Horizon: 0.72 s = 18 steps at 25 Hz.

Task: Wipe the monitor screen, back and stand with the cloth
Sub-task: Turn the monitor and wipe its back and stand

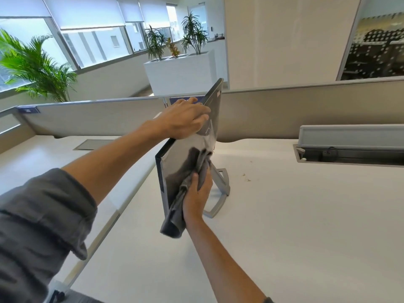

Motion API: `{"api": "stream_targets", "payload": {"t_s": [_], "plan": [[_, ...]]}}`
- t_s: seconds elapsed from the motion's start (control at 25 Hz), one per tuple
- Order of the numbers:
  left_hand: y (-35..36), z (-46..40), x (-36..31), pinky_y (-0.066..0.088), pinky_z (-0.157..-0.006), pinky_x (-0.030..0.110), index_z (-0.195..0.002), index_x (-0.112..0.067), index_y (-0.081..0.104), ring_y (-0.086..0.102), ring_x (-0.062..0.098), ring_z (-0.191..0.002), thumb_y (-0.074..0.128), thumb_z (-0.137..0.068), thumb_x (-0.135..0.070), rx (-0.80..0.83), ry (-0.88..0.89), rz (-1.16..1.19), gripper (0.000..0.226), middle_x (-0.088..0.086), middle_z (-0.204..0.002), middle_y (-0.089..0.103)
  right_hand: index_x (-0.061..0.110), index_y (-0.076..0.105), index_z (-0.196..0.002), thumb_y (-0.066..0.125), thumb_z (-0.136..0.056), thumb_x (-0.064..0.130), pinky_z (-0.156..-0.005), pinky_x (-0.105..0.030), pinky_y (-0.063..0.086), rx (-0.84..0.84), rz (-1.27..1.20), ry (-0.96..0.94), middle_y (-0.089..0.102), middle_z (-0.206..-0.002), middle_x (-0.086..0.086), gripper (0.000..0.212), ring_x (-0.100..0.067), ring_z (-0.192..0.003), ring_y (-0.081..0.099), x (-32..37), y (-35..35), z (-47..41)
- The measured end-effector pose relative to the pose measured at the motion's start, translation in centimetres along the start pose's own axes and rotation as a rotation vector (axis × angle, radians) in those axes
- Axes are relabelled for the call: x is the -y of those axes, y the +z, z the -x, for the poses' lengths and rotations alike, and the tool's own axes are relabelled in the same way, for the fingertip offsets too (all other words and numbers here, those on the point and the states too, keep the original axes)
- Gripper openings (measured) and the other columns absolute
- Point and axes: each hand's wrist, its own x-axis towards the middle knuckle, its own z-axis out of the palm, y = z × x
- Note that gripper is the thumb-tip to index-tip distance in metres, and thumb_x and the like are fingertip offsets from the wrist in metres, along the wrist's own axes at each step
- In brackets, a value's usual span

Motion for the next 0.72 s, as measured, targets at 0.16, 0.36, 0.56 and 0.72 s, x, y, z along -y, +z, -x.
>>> {"api": "stream_targets", "payload": {"t_s": [0.16, 0.36, 0.56, 0.72], "plan": [[0.1, -0.7, -0.7, 0.017, -0.112, 0.049, -0.133, -0.019, 0.051, 0.026, 0.029, -0.138, 0.040, -0.098, -0.035, 0.089, -0.003, -0.059, 0.040, 0.015, -0.144, 0.041, 0.043, 0.049, -0.119, 0.046, -0.097, 0.026, -0.104, -0.044, 0.046, 0.086, 0.000, 0.347, 0.062, -0.122, 0.002, 0.029, -0.021, -0.116, 0.058, -4.3, -2.1, 1.4], [0.4, -1.2, -0.3, -0.003, -0.116, 0.057, -0.137, -0.027, 0.048, 0.001, 0.025, -0.148, 0.040, -0.098, -0.042, 0.118, -0.013, -0.113, 0.043, 0.009, -0.156, 0.026, 0.031, 0.049, -0.125, 0.044, -0.101, 0.015, -0.086, -0.017, 0.052, -0.113, -0.163, 0.218, 0.062, -0.105, 0.014, 0.029, 0.000, -0.093, 0.061, 0.4, -3.1, 0.9], [0.6, -1.5, 0.1, -0.002, -0.116, 0.057, -0.137, -0.027, 0.048, 0.003, 0.025, -0.147, 0.039, -0.098, -0.042, 0.111, -0.017, -0.092, 0.043, 0.008, -0.155, 0.029, 0.032, 0.044, -0.137, 0.044, -0.100, 0.017, -0.104, -0.024, 0.044, 0.041, 0.012, 0.052, 0.052, -0.133, 0.009, 0.040, -0.003, -0.121, 0.051, -0.8, -1.3, 4.2], [0.4, -2.0, 0.3, 0.005, -0.114, 0.055, -0.132, -0.020, 0.053, 0.015, 0.022, -0.143, 0.036, -0.098, -0.038, 0.078, -0.044, -0.084, 0.042, 0.004, -0.151, 0.035, 0.041, 0.045, -0.126, 0.042, -0.099, 0.012, -0.106, -0.034, 0.044, 0.059, 0.082, 0.208, 0.057, -0.124, 0.012, 0.039, -0.006, -0.116, 0.055, -2.1, -3.0, 3.4]]}}
